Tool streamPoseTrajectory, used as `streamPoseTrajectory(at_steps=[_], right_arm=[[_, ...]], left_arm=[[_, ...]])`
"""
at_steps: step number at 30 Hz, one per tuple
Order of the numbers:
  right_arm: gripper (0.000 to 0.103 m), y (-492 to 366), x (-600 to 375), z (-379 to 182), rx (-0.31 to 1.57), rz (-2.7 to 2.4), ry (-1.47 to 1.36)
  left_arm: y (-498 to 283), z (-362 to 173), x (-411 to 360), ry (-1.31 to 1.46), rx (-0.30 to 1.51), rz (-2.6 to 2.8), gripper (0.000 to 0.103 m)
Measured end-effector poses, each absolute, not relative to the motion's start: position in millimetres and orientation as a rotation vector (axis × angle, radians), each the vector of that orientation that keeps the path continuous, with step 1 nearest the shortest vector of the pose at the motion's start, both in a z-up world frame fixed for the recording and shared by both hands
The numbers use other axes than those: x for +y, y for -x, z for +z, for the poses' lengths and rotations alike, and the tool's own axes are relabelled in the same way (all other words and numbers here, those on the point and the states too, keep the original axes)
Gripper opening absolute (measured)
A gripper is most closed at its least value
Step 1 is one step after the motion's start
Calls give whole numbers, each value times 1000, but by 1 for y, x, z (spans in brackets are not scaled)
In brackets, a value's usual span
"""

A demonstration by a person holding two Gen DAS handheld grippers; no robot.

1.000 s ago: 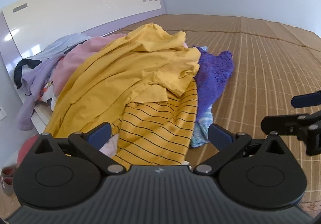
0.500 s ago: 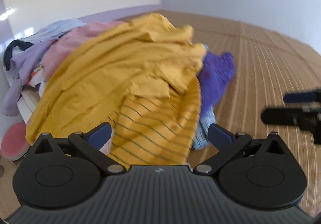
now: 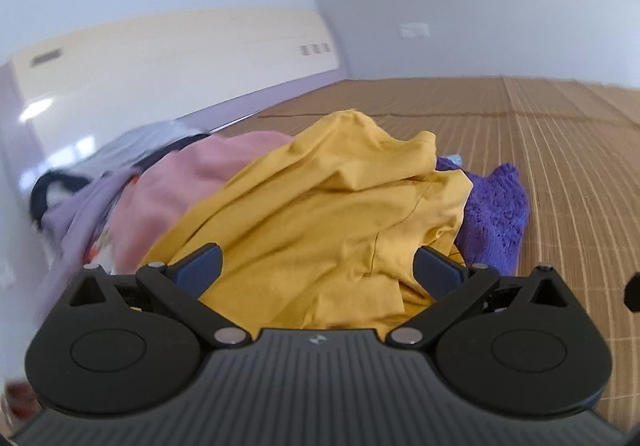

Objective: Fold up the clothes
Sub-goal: 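Close the left gripper on the yellow shirt while the right gripper grasps it too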

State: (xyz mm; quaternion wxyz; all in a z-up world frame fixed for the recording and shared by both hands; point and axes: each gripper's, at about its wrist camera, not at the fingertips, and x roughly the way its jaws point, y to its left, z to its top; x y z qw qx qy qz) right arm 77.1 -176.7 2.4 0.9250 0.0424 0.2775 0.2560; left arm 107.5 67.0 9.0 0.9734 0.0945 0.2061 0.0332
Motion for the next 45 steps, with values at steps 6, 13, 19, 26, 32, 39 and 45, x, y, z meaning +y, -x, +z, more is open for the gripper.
streamPoseTrajectory(at_steps=[6, 13, 19, 26, 32, 39, 45], right_arm=[[79, -95, -164, 5, 553, 556, -80], [75, -152, -153, -6, 546, 550, -226], [59, -193, -144, -28, 567, 529, -338], [59, -232, -137, -45, 586, 553, -462], [14, -231, -125, -51, 527, 547, -449], [4, -187, -132, -28, 424, 543, -299], [4, -127, -171, 10, 364, 523, -231]], left_arm=[[-139, 10, 74, -324, 394, 111, 97], [-164, 12, 73, -433, 369, 75, 90], [-190, 1, 66, -479, 393, 25, 64], [-190, -1, 85, -367, 380, -58, 33], [-185, -7, 83, -349, 342, -52, 14], [-138, 12, 68, -446, 251, -32, 8], [-94, 31, 49, -414, 219, -114, 8]])
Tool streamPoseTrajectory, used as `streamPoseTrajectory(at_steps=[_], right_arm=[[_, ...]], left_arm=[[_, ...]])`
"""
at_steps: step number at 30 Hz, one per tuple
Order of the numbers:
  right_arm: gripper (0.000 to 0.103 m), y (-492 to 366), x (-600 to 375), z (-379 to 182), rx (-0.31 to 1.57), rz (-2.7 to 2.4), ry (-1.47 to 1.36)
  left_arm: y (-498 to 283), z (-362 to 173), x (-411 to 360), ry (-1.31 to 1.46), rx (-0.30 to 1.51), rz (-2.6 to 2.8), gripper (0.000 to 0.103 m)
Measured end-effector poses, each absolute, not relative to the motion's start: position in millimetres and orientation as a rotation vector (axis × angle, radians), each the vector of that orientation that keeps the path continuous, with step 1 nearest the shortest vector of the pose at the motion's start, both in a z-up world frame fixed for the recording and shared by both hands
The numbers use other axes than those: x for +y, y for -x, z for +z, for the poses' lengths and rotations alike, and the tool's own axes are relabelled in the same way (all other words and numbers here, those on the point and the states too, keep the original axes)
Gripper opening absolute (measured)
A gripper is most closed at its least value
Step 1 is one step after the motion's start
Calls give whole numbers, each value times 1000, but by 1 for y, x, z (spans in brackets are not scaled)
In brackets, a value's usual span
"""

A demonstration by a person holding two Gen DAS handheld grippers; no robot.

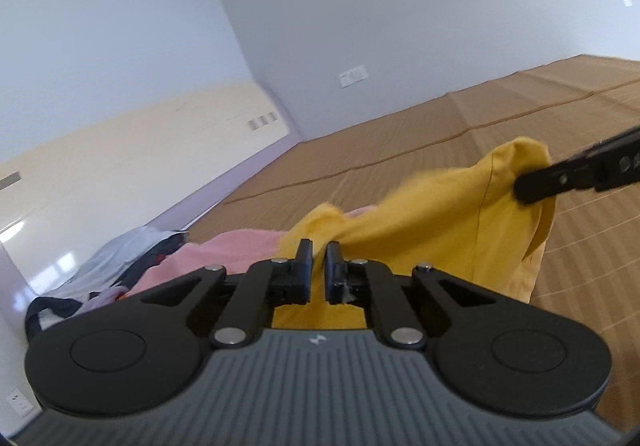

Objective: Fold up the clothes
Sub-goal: 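Close the left gripper on the yellow shirt while the right gripper grasps it too, then pull the yellow shirt off the pile onto the open mat, then open both grippers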

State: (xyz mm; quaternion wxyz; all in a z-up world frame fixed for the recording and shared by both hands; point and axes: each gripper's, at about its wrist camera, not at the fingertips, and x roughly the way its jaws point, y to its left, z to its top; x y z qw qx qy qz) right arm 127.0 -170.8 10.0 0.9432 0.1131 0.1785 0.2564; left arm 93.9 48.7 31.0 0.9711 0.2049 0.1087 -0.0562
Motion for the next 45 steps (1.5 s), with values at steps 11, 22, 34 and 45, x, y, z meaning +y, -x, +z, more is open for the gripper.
streamPoseTrajectory(at_steps=[11, 22, 34, 45], right_arm=[[4, -1, -284, 31, 364, 308, -95], [4, 99, -455, 3, 502, 14, -37], [10, 128, -582, -40, 658, -122, -133], [48, 160, -597, -25, 563, -90, -277]], left_arm=[[0, 21, -95, -359, 281, -517, 8], [83, -18, -256, -337, 399, -746, 8], [103, -26, -296, -436, 475, -737, 9], [71, -41, -255, -430, 562, -633, 9]])
